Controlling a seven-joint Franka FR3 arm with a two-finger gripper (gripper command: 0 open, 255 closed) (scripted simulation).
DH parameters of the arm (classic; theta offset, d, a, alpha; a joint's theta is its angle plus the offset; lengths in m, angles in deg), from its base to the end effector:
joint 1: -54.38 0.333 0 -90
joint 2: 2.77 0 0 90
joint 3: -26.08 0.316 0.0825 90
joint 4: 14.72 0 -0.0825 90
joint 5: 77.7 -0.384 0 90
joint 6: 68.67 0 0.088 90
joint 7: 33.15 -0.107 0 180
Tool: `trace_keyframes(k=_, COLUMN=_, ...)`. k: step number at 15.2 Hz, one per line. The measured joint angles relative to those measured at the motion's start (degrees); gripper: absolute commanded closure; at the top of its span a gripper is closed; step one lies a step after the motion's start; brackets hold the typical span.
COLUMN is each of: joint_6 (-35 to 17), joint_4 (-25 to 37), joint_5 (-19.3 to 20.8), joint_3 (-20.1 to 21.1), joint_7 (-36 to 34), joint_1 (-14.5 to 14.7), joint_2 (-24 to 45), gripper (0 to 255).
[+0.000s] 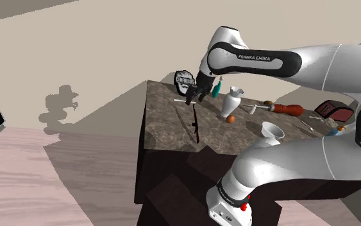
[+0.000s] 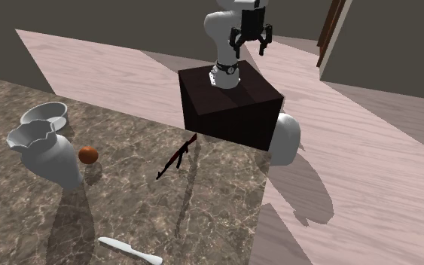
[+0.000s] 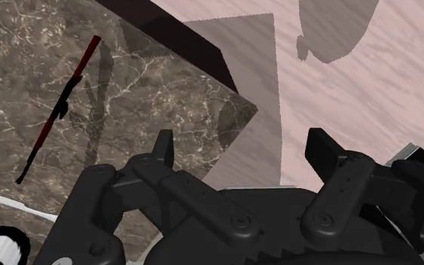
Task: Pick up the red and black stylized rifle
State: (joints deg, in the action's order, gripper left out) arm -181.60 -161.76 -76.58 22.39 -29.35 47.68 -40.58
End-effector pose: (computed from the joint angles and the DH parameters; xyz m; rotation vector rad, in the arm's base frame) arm 0.3499 -0.0666 0.4830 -3.1227 0.1496 -0.1028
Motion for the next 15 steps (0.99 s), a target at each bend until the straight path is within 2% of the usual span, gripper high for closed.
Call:
trace_keyframes(k=7, joint_6=-14.89, joint_4=-3.46, joint_5=1.86, joint_3=-3.41, joint_7=-0.75, joint_1=-3.8, joint_2=9.26, gripper=0)
trace_keyframes(k=15, joint_6=-31.53, joint_4=-2.13, joint_5=1.39, joint_3=-8.31, joint_7=0.04, joint_1=-7.05, joint_2=24.72, gripper=0)
